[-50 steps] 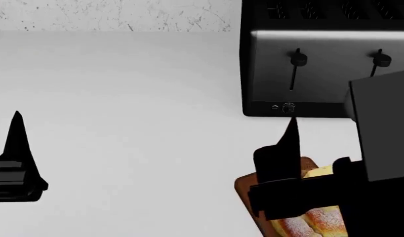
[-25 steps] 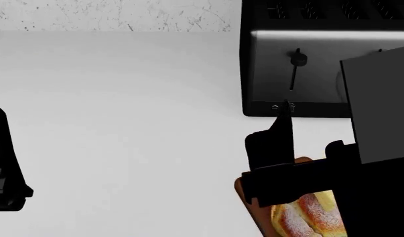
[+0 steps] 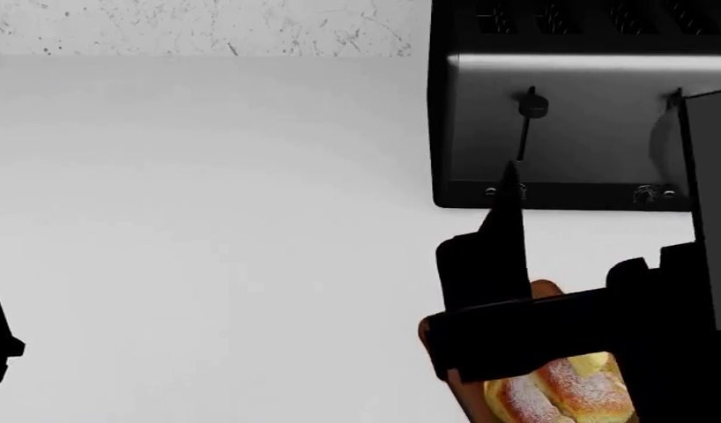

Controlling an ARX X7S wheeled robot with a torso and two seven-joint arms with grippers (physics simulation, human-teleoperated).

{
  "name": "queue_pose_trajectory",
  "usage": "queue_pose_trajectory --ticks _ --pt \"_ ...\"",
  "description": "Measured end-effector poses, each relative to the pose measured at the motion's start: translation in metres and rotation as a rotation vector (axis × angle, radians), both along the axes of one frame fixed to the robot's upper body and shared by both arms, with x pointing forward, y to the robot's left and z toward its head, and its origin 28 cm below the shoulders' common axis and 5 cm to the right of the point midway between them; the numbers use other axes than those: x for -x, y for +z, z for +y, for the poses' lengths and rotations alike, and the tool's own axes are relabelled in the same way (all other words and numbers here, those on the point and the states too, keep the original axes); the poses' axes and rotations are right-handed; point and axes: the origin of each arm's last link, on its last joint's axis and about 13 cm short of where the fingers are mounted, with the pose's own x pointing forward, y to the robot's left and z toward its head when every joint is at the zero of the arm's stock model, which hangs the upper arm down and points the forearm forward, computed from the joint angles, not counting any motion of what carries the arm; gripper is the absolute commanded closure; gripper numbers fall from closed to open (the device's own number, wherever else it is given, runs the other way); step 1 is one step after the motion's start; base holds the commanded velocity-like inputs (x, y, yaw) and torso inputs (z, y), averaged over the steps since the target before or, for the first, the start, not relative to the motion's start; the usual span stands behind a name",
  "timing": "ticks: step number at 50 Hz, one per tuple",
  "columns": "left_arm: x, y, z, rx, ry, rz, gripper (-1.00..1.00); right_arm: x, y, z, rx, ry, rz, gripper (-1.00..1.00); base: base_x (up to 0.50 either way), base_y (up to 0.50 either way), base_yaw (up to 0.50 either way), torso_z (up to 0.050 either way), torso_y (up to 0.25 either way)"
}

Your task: Pick up the wedge of cheese and place it on the slice of bread to prepare a simple cheese on bread dish.

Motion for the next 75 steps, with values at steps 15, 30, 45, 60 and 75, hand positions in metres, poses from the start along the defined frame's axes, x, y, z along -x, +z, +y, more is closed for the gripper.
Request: queue_pose_trajectory --ticks 15,30,45,60,75 --pt "0.004 0.006 0.001 -0.004 0.01 -0.017 -1.0 0.007 0.001 -0.006 -0.072 0.008 -0.03 -1.0 0.0 0.0 0.0 0.0 0.0" --pt "0.01 0.009 0.0 -0.009 0.008 -0.04 -1.0 0.008 0.003 -0.007 -0.083 0.01 -0.039 -1.0 0.0 0.0 0.0 0.0 0.0" --pt "0.014 0.015 -0.002 -0.012 0.007 -0.055 -1.0 0.016 0.007 -0.007 -0.074 0.015 -0.05 -1.0 0.0 0.0 0.0 0.0 0.0" --pt "0.018 0.02 -0.002 -0.012 0.007 -0.07 -1.0 0.026 0.005 -0.009 -0.083 0.001 -0.054 -1.0 0.0 0.0 0.0 0.0 0.0" --pt "0.024 0.021 -0.002 -0.018 0.011 -0.083 -1.0 0.031 0.003 -0.011 -0.077 -0.008 -0.054 -1.0 0.0 0.0 0.0 0.0 0.0"
